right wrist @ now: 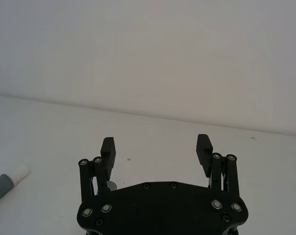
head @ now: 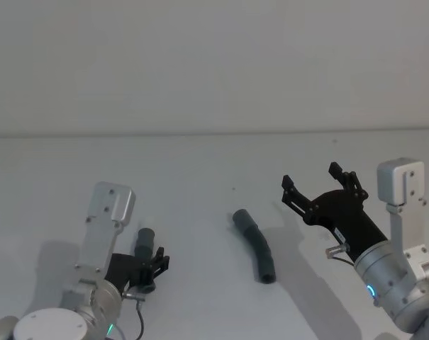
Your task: Use both hands to pick up one end of the pipe from the table, align the ends, and insert them.
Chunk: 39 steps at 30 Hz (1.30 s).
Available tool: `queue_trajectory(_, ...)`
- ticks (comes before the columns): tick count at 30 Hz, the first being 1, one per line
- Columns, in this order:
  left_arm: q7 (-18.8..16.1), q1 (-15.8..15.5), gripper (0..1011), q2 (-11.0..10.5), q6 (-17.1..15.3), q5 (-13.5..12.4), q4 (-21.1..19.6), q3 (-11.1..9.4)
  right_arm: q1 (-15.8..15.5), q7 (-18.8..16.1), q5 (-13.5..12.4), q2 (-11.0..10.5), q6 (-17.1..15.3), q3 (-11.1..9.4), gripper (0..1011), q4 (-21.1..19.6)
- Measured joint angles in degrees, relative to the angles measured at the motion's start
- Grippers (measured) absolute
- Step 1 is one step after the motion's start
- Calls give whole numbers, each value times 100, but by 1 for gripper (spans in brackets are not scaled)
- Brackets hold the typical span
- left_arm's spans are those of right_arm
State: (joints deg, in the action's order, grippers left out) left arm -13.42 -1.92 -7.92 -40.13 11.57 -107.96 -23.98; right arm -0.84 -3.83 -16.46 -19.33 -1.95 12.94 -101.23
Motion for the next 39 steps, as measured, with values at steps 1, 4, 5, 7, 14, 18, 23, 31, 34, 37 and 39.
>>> queue_trajectory(1,11,-1,1001,1,18,0,9,1,0,0,0,0,0,0,1004,0)
queue_trajectory(4,54,-10,1001,9,86,2,69,10,0,0,0,0,0,0,1004,0)
queue_trajectory(5,64,-13,1001,10,100,2,82,12,0,0,0,0,0,0,1004,0)
queue_trajectory(7,93,-19,1001,13,135,2,118,16,0,0,0,0,0,0,1004,0)
queue_trajectory(14,179,-48,1001,16,225,-10,199,15,0,0,0,0,0,0,1004,0)
queue_trajectory(18,222,-69,1001,21,252,-29,238,1,0,0,0,0,0,0,1004,0)
queue_trajectory(23,272,-108,1001,35,258,-60,300,-27,0,0,0,0,0,0,1004,0)
queue_trajectory(31,333,-183,1001,83,248,-109,417,-77,0,0,0,0,0,0,1004,0)
queue_trajectory(34,345,-200,1001,108,238,-127,465,-91,0,0,0,0,0,0,1004,0)
queue_trajectory(37,347,-206,1001,127,231,-138,498,-97,0,0,0,0,0,0,1004,0)
queue_trajectory(39,347,-213,1001,151,227,-150,527,-100,0,0,0,0,0,0,1004,0)
